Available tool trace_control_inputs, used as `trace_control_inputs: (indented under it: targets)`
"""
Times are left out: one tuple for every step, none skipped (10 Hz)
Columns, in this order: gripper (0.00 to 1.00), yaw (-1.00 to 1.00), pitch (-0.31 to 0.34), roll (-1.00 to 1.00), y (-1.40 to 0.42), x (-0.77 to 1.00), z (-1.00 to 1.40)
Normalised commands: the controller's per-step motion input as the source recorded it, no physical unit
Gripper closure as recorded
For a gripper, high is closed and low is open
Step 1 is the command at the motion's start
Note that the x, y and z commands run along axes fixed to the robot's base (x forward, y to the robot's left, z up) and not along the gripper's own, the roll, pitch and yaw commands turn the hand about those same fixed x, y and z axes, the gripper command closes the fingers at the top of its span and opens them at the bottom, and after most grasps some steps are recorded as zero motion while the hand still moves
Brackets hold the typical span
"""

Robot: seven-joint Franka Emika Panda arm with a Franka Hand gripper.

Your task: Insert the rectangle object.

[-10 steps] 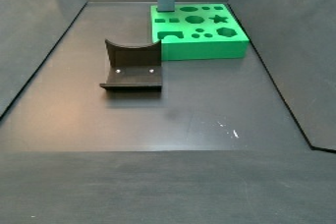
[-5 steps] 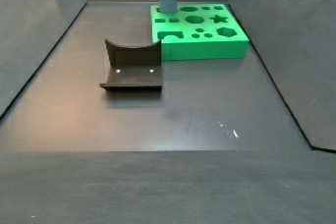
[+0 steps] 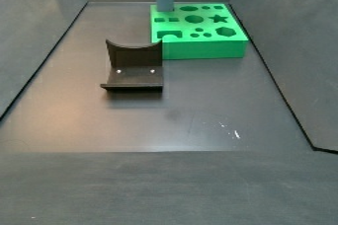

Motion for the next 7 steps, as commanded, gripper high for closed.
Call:
trace_control_inputs:
  targets:
    - [1.00, 0.00, 0.000, -0.02, 0.00, 0.00, -0.31]
    - [1.00, -0.10, 0.000, -0.05, 0.00, -0.02, -0.27]
    - [1.00, -0.08, 0.000, -0.05, 0.00, 0.00, -0.23]
    - [1.00, -0.04, -0.033, -0.12, 0.16, -0.06, -0.29]
    - [1.00, -0.06, -0.051, -0.10, 0.22, -0.07, -0.29]
    - [1.00, 0.00, 0.000, -0.08, 0.00, 0.00, 0.00]
    - [1.00, 0.00, 0.006, 0.01, 0.00, 0.00, 0.00]
